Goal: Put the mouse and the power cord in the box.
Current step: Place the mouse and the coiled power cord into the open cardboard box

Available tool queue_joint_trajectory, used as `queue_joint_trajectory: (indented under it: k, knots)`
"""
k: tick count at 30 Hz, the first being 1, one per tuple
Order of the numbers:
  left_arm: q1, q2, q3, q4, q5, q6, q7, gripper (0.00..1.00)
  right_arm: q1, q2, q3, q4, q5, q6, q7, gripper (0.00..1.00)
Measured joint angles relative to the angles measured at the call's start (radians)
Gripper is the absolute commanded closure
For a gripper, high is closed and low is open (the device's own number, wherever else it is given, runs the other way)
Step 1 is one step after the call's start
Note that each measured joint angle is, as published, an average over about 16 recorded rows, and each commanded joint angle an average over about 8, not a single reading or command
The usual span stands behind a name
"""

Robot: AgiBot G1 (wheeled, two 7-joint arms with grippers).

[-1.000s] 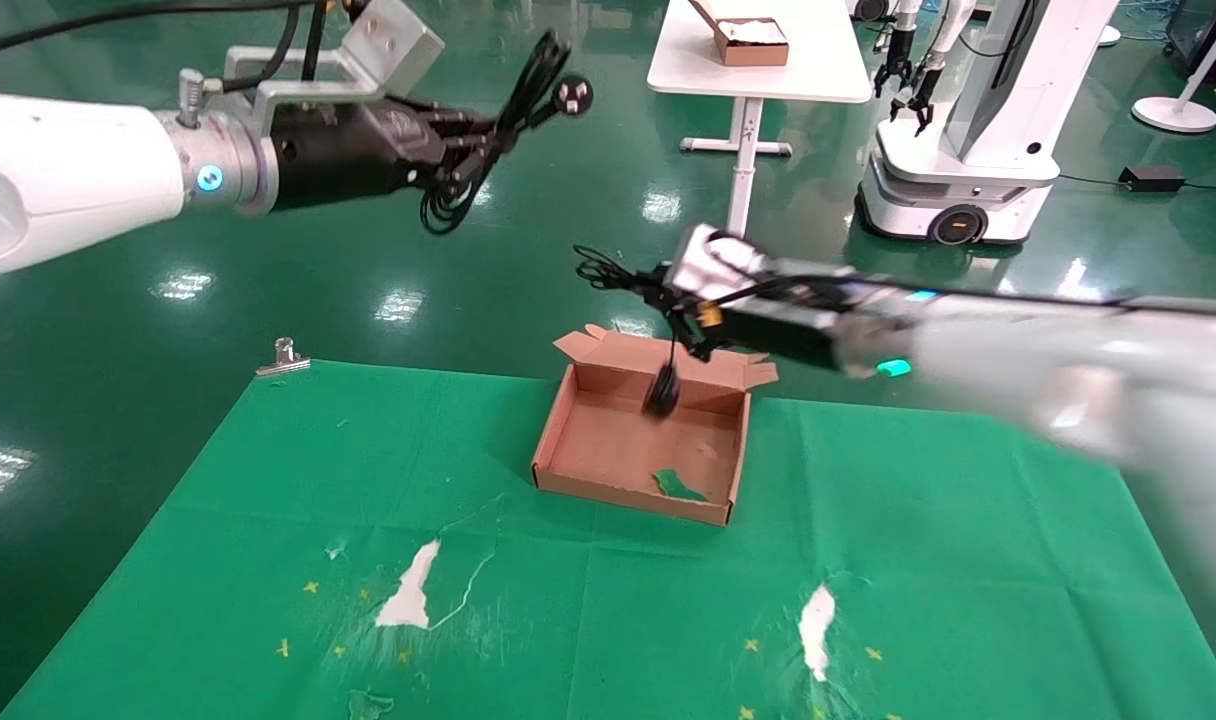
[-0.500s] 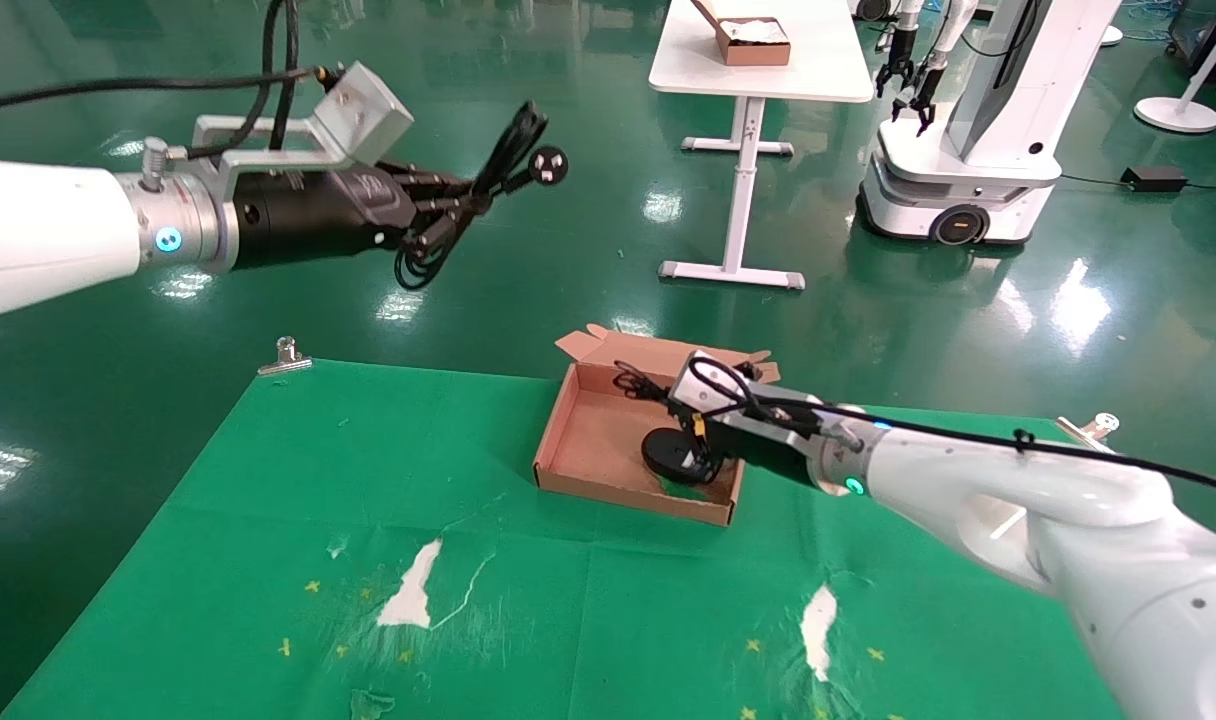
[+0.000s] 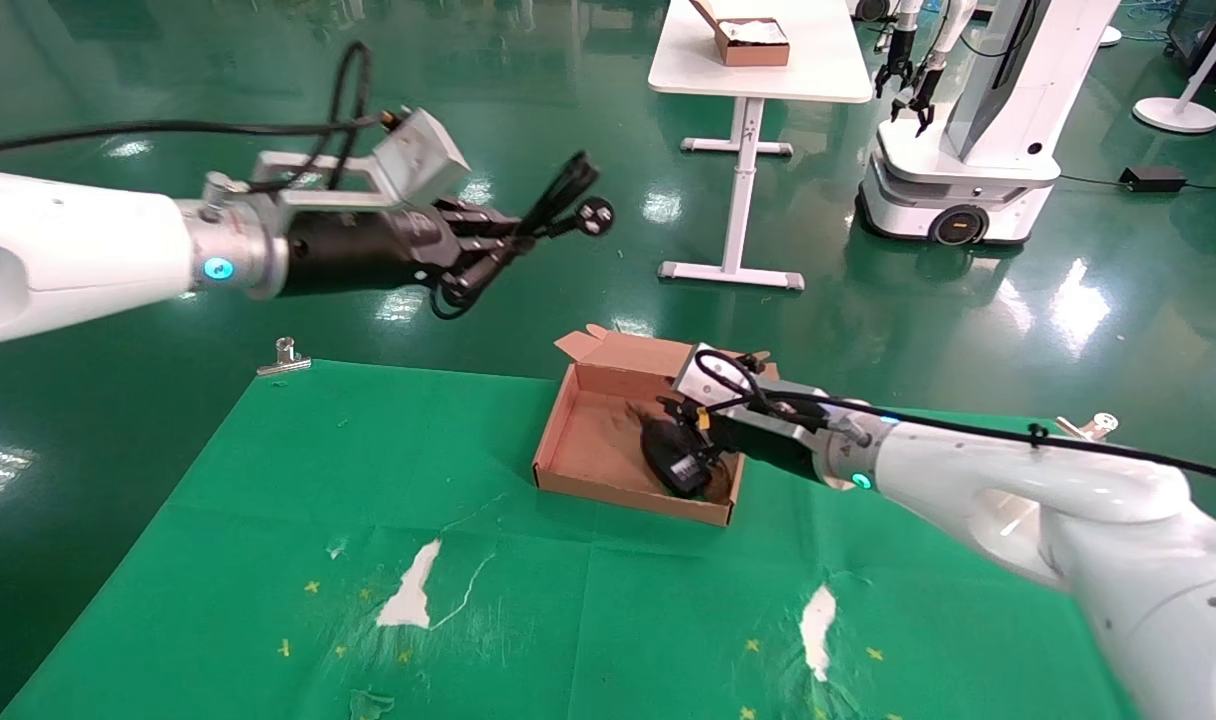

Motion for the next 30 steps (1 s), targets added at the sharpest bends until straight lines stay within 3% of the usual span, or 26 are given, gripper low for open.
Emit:
queue_joint_trajectory:
  k: [8,19,26,27,30]
  knots:
    - [0.069,0.062,0.040,-0.063,0.033,-0.056,0.020,1.00,0.068,0.062,0.013,-0.004,0.027,-0.038,-0.055,0.00]
    - [0.216,0.094,0.203,-0.323,0.052,-0.121,-0.030,1.00,0.177,0.207,0.042,0.014,0.073,-0.293,-0.135,0.00]
    - [0.254,0.096,0.355,-0.479,0.054,-0.210,-0.076,0.99,0.201,0.232,0.050,-0.011,0.088,-0.395,-0.167,0.00]
    - [0.257,0.096,0.375,-0.495,0.054,-0.226,-0.083,0.92,0.203,0.232,0.050,-0.017,0.089,-0.400,-0.171,0.00]
    - [0.261,0.097,0.427,-0.536,0.053,-0.270,-0.100,0.54,0.209,0.231,0.051,-0.030,0.090,-0.408,-0.180,0.00]
